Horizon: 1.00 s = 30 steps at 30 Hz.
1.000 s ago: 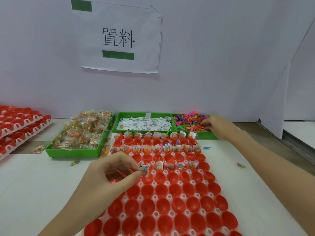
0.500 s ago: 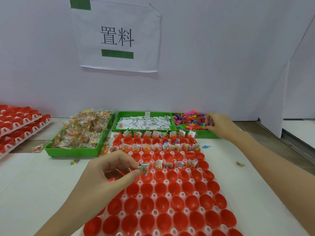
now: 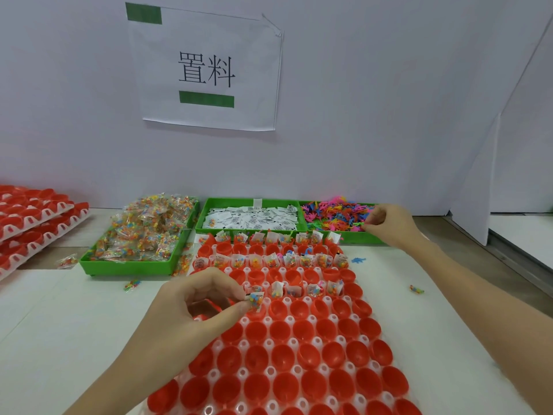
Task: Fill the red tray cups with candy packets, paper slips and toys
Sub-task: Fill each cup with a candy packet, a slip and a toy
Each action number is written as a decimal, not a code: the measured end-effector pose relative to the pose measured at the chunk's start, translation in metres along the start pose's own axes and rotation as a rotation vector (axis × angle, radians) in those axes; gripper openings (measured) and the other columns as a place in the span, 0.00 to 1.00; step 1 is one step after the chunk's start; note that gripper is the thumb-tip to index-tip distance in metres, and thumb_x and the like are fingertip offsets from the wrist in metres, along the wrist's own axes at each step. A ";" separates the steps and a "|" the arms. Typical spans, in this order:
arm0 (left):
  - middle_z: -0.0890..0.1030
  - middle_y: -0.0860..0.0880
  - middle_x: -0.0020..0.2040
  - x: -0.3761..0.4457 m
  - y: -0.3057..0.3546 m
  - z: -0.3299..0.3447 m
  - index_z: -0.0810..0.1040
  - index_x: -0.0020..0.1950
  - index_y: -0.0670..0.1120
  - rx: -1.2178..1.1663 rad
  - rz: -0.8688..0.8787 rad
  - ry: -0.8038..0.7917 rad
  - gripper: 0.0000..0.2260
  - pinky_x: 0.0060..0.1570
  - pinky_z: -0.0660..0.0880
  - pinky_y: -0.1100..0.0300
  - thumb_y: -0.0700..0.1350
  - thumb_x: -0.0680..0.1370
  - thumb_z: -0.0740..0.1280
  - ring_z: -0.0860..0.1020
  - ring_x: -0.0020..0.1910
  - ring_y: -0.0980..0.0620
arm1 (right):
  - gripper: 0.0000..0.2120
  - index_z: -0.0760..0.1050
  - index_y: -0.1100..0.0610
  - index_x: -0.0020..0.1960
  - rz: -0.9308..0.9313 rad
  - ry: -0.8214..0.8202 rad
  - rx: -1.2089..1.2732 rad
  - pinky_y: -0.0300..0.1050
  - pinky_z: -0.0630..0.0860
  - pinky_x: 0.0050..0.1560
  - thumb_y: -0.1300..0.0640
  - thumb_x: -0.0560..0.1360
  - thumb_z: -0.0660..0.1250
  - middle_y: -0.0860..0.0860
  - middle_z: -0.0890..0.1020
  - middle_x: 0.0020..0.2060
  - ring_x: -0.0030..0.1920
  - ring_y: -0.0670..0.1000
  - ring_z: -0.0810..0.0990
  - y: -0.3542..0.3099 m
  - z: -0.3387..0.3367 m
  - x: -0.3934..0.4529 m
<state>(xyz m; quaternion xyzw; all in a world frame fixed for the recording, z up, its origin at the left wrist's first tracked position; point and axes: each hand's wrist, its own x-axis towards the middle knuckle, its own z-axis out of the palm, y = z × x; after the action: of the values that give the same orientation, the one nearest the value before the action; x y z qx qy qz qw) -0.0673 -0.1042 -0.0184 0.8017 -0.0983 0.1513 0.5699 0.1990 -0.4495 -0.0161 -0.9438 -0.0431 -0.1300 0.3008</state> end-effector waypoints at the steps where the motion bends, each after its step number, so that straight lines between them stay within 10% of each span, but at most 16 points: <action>1: 0.86 0.47 0.41 0.000 0.000 0.000 0.86 0.45 0.51 0.002 -0.002 0.000 0.04 0.42 0.81 0.59 0.46 0.71 0.77 0.83 0.39 0.49 | 0.07 0.81 0.60 0.44 0.013 0.000 0.041 0.46 0.76 0.48 0.59 0.73 0.78 0.54 0.84 0.41 0.43 0.52 0.81 -0.001 0.001 -0.001; 22: 0.86 0.48 0.41 0.000 -0.002 -0.002 0.86 0.45 0.51 -0.013 -0.031 0.026 0.05 0.42 0.81 0.58 0.46 0.71 0.78 0.84 0.39 0.50 | 0.08 0.79 0.59 0.54 -0.051 0.305 0.223 0.47 0.80 0.49 0.58 0.77 0.74 0.51 0.86 0.40 0.40 0.50 0.83 -0.012 -0.007 -0.024; 30: 0.88 0.49 0.41 0.000 0.002 -0.003 0.87 0.44 0.52 -0.062 -0.069 0.037 0.06 0.42 0.78 0.69 0.49 0.69 0.79 0.86 0.42 0.54 | 0.05 0.85 0.52 0.50 -0.163 0.036 0.655 0.36 0.80 0.40 0.58 0.74 0.76 0.50 0.88 0.40 0.41 0.49 0.86 -0.083 -0.015 -0.137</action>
<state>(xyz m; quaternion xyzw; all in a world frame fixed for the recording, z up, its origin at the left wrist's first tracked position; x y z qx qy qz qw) -0.0678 -0.1023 -0.0162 0.7837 -0.0645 0.1431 0.6010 0.0506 -0.3908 0.0045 -0.7879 -0.1526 -0.1496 0.5775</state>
